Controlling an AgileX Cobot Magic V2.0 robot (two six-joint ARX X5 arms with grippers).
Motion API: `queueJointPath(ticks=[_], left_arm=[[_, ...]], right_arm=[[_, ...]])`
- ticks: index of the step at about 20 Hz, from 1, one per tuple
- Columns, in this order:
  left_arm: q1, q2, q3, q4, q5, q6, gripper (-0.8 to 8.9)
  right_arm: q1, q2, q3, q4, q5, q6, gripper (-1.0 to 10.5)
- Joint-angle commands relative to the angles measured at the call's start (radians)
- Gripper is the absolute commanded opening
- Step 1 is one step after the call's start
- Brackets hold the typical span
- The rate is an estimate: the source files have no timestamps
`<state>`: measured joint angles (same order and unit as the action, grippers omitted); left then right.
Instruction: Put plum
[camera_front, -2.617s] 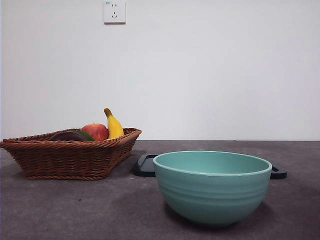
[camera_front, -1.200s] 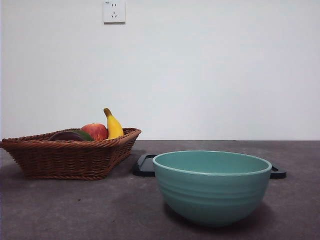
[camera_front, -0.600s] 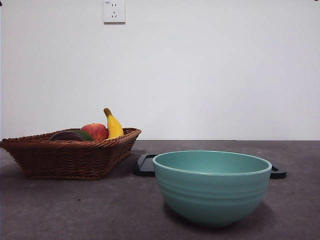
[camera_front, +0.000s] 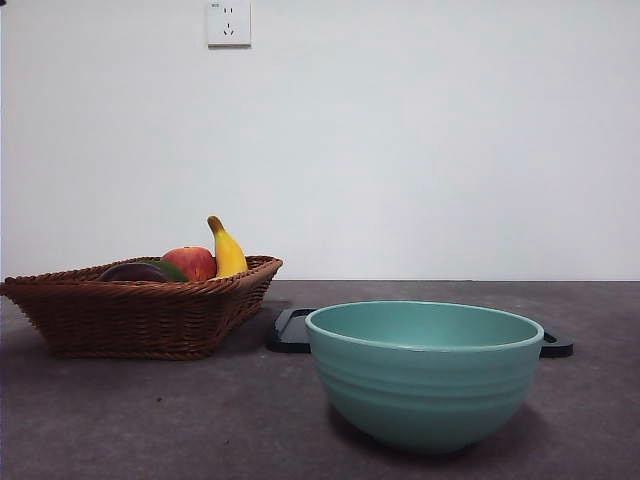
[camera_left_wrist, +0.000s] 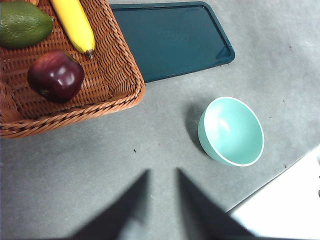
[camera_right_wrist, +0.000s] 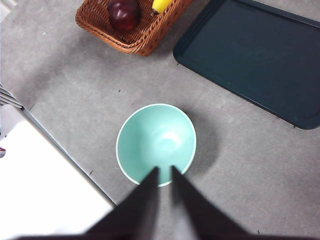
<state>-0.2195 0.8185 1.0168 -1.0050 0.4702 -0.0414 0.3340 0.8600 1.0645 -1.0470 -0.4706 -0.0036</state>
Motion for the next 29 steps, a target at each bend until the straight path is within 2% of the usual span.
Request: queueJointPath(ticks=[1, 3, 5, 7, 12, 16, 21, 26, 29], left_arm=[[-0.003, 0.007, 0.023, 0.01, 0.002, 0.015, 3.38], [-0.003, 0.007, 0.023, 0.011, 0.001, 0.016, 4.32], [-0.003, 0.007, 0.023, 0.011, 0.001, 0.015, 4.74], [-0.003, 0.008, 0.023, 0.011, -0.001, 0.015, 4.74], [-0.007, 0.037, 0.023, 0.042, -0.019, 0.015, 4.74], [-0.039, 0.113, 0.029, 0.122, -0.087, 0.034, 4.73], [-0.098, 0.314, 0.145, 0.16, -0.24, 0.158, 4.72], [-0.128, 0.533, 0.282, 0.165, -0.314, 0.285, 4.69], [-0.129, 0.64, 0.314, 0.167, -0.324, 0.325, 4.69]], right_arm=[[0.005, 0.008, 0.016, 0.003, -0.001, -0.007, 2.6], [0.005, 0.008, 0.016, 0.003, -0.001, -0.007, 3.4], [0.005, 0.008, 0.016, 0.003, -0.001, -0.006, 3.8], [0.005, 0.008, 0.016, 0.003, -0.001, -0.004, 4.3], [0.005, 0.008, 0.016, 0.003, -0.001, -0.004, 4.3], [0.005, 0.008, 0.016, 0.003, -0.001, -0.003, 4.3], [0.005, 0.008, 0.016, 0.003, -0.001, -0.004, 4.3], [0.005, 0.008, 0.016, 0.002, -0.001, -0.003, 4.3], [0.005, 0.008, 0.016, 0.002, -0.001, -0.004, 4.3]])
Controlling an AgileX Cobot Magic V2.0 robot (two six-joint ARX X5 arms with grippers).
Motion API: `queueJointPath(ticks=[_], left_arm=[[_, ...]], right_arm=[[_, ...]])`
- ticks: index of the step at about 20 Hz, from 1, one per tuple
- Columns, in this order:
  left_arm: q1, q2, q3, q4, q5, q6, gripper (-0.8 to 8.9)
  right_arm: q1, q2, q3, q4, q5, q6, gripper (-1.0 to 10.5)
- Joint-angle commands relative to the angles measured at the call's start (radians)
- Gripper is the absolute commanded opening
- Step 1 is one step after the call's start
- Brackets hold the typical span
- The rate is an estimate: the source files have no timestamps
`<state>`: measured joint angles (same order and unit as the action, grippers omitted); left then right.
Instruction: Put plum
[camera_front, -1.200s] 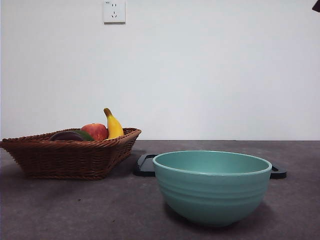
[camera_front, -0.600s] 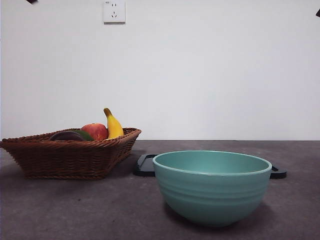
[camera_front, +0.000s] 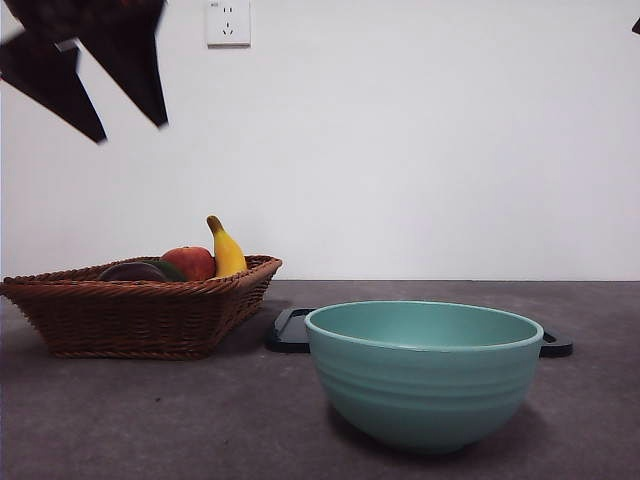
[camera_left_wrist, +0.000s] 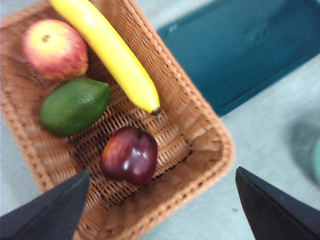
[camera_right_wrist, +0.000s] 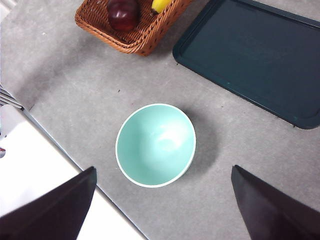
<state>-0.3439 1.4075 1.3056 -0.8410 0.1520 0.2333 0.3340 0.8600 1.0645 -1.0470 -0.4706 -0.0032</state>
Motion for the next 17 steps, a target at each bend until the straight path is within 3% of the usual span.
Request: queueJointPath(ticks=[1, 11, 17], left_arm=[[-0.005, 0.085, 0.027, 0.005, -0.006, 0.067, 4.69], [-0.002, 0.34, 0.027, 0.107, -0.076, 0.153, 4.68], [0.001, 0.4, 0.027, 0.117, -0.101, 0.16, 4.63]], right_arm=[[0.005, 0.008, 0.016, 0.002, -0.001, -0.004, 4.3], [0.005, 0.008, 0.016, -0.014, -0.001, -0.004, 4.3], [0.005, 0.008, 0.016, -0.021, -0.001, -0.004, 4.3]])
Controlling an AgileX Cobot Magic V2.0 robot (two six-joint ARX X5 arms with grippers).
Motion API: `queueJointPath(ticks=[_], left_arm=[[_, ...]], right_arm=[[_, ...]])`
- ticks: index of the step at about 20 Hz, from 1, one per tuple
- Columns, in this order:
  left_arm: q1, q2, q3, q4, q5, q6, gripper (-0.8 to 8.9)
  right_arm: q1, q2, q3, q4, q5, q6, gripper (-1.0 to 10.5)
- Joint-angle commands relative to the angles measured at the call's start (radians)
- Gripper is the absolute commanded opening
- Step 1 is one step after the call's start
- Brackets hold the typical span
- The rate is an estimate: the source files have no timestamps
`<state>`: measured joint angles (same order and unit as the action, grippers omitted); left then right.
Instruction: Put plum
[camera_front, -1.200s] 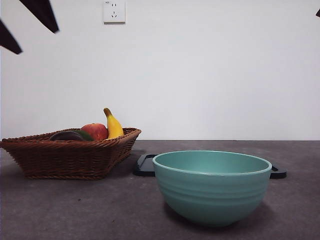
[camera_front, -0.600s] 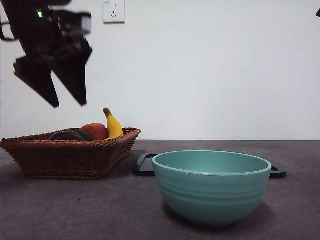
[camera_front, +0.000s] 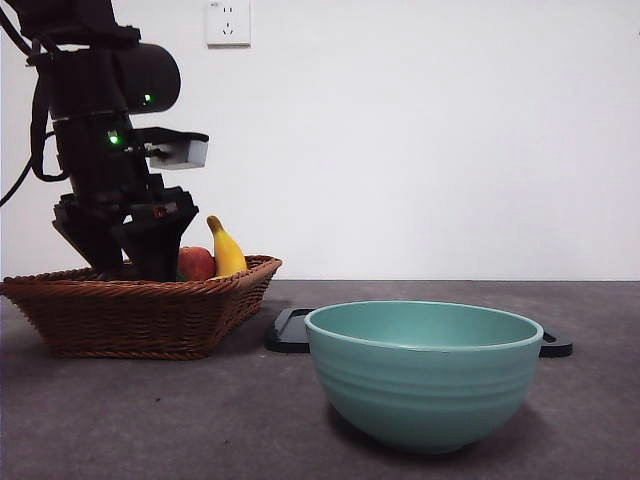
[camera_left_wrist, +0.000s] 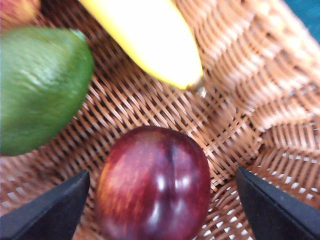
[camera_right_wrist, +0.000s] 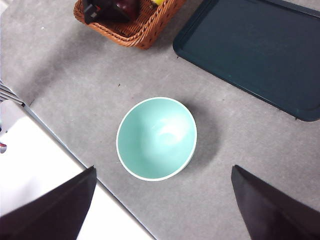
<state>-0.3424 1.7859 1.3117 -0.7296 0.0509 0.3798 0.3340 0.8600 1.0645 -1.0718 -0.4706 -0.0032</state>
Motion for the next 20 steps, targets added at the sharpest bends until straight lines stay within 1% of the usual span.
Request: queueJointPath(ticks=[1, 3, 5, 9, 11, 14, 15, 16, 17, 18, 20], left_arm=[[0.0, 0.021, 0.021, 0.009, 0.0, 0.013, 4.56], [0.009, 0.021, 0.021, 0.009, -0.001, 0.013, 3.64], [0.015, 0.021, 0.021, 0.005, -0.001, 0.013, 3.42], [0.017, 0.021, 0.021, -0.008, -0.002, 0.013, 2.09], [0.017, 0.021, 0.023, -0.008, -0.002, 0.011, 2.09], [0.016, 0.0, 0.079, -0.025, 0.004, -0.031, 2.09], [0.012, -0.021, 0.108, -0.042, 0.035, -0.04, 2.1], [0.006, -0.051, 0.132, -0.06, 0.08, -0.071, 2.11], [-0.001, -0.085, 0.154, -0.088, 0.145, -0.098, 2.13], [-0.012, -0.123, 0.163, -0.106, 0.218, -0.114, 2.13], [-0.051, -0.2, 0.165, -0.143, 0.332, -0.135, 2.13]], right_arm=[[0.005, 0.008, 0.016, 0.003, -0.001, -0.004, 4.3], [0.005, 0.008, 0.016, 0.003, -0.001, -0.004, 4.3], [0.005, 0.008, 0.016, 0.003, -0.001, -0.004, 4.3], [0.005, 0.008, 0.016, 0.003, -0.001, -0.004, 4.3], [0.005, 0.008, 0.016, 0.004, -0.001, -0.004, 4.3], [0.005, 0.008, 0.016, 0.004, -0.001, -0.004, 4.3], [0.005, 0.008, 0.016, 0.004, -0.001, -0.005, 4.3], [0.005, 0.008, 0.016, 0.004, -0.001, -0.005, 4.3], [0.005, 0.008, 0.016, 0.005, -0.001, -0.005, 4.3], [0.005, 0.008, 0.016, 0.005, -0.001, -0.005, 4.3], [0.005, 0.008, 0.016, 0.005, 0.0, -0.005, 4.3]])
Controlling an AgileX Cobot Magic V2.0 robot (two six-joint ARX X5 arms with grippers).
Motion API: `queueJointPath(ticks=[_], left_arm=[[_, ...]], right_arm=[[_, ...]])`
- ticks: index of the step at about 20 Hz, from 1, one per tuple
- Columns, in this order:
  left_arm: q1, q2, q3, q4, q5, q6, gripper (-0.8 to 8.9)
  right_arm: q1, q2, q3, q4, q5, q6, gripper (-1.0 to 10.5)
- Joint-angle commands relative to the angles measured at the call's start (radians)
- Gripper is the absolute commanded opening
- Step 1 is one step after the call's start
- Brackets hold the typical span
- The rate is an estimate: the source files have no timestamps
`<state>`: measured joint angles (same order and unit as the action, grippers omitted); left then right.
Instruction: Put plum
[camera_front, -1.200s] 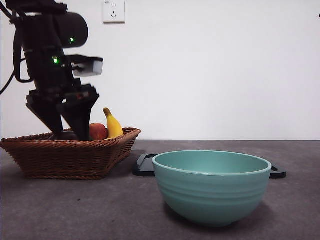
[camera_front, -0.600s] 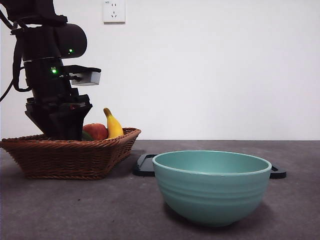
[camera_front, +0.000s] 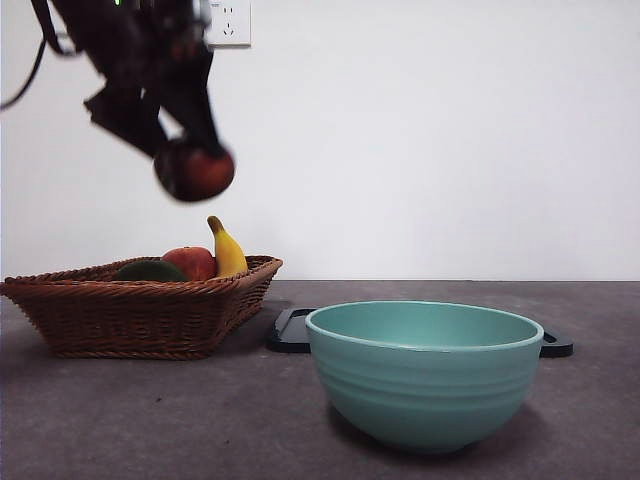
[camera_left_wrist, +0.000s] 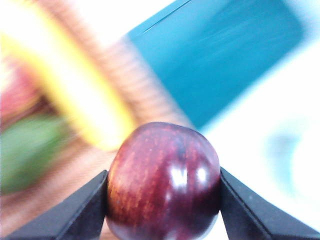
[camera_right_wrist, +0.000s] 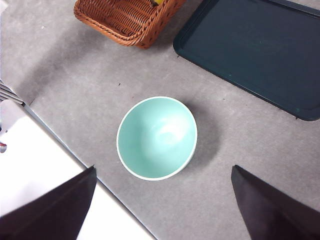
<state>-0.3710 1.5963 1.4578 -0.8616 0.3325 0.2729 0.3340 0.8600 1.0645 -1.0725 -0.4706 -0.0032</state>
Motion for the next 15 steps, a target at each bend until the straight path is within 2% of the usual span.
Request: queueJointPath(ticks=[1, 3, 8, 15], left_arm=[[-0.051, -0.04, 0.019, -0.016, 0.097, -0.035, 2.13], [-0.133, -0.07, 0.019, -0.036, 0.149, -0.047, 2.13], [-0.337, -0.017, 0.019, -0.029, 0.15, -0.046, 2.13], [-0.472, 0.165, 0.019, -0.008, 0.138, -0.023, 2.14]], right_arm=[[0.004, 0.008, 0.016, 0.006, 0.0, -0.005, 4.3], [0.004, 0.008, 0.016, 0.006, 0.0, -0.005, 4.3], [0.004, 0.008, 0.016, 0.006, 0.011, -0.005, 4.3], [0.004, 0.007, 0.016, 0.006, 0.026, -0.005, 4.3]])
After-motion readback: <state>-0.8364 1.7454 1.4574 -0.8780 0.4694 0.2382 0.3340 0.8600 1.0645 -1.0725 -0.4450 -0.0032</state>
